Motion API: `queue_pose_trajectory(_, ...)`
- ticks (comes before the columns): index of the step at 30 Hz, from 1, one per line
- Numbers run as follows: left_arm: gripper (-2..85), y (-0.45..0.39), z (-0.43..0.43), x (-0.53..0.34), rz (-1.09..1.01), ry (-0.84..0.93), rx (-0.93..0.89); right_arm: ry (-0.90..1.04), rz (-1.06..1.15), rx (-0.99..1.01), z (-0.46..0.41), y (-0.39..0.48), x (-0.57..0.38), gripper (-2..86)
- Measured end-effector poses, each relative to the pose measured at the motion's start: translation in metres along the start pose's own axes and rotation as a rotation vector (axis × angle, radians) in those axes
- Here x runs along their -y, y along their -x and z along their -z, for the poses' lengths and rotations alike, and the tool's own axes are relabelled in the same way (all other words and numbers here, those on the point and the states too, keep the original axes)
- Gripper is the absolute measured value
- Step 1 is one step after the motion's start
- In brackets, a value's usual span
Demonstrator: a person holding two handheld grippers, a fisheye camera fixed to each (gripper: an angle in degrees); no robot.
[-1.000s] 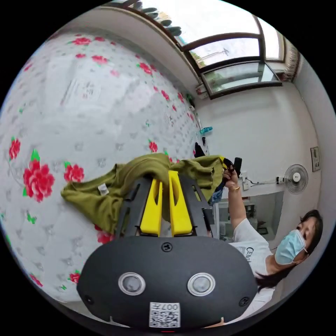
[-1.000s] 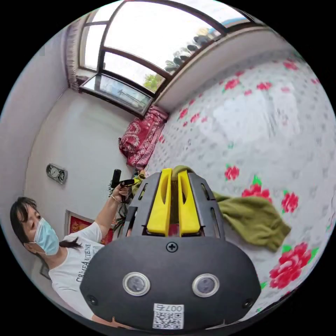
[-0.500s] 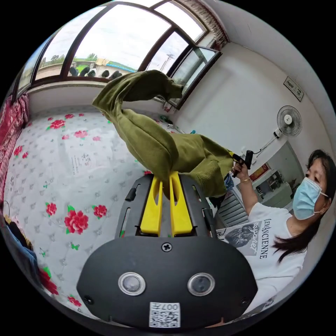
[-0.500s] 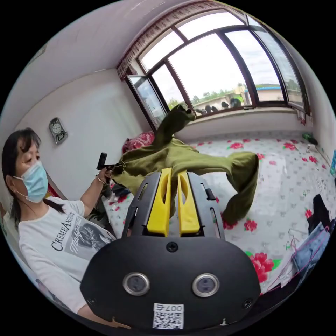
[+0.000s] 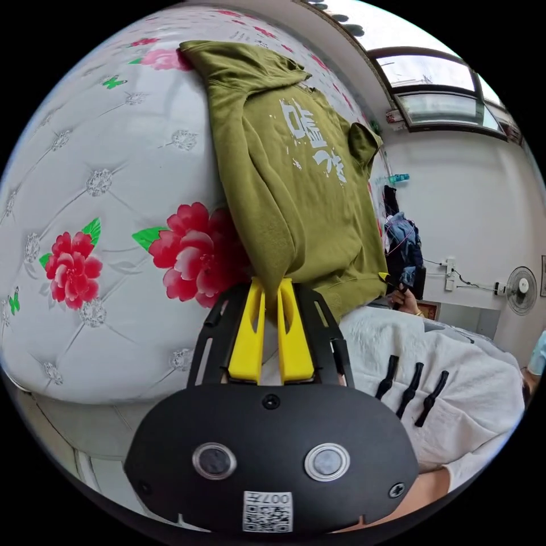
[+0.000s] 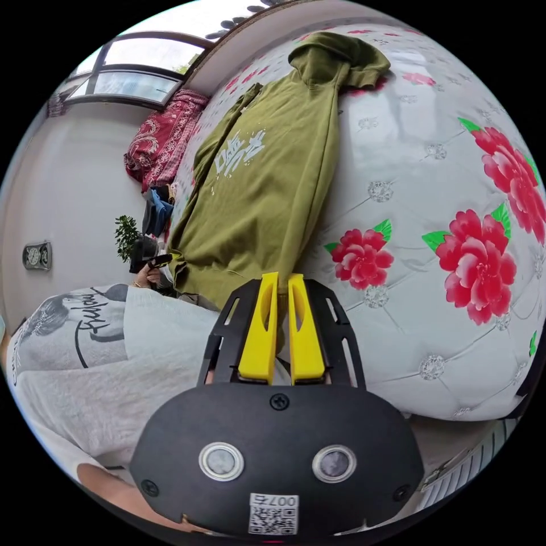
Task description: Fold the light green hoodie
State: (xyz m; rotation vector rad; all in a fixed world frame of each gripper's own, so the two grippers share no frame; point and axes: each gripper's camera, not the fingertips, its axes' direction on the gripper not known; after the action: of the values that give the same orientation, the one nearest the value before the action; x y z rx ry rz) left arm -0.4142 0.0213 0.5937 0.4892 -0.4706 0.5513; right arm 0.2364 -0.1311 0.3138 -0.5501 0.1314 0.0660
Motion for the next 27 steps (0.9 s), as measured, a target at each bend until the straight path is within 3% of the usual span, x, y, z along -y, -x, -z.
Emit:
queue_pose_trajectory(8,5.7,-0.040,0.032,-0.030,-0.070,0.029,0.189,0.069,0.155,-0.170,0.009,0.028,0.010,6.9)
queue_pose_trajectory(17,9.7,-0.090,-0.018,-0.013,-0.089,0.088,0.106,0.211,0.116,-0.067,-0.009,0.028,0.031,5.4)
queue_pose_trajectory(23,1.5,-0.097,-0.049,0.006,0.013,0.186,0.272,0.273,0.161,-0.080,-0.004,0.048,0.041,1.9)
queue_pose_trajectory(27,-0.7,-0.086,-0.044,-0.014,0.115,0.149,0.241,0.295,0.160,-0.125,-0.014,0.052,0.037,2.3)
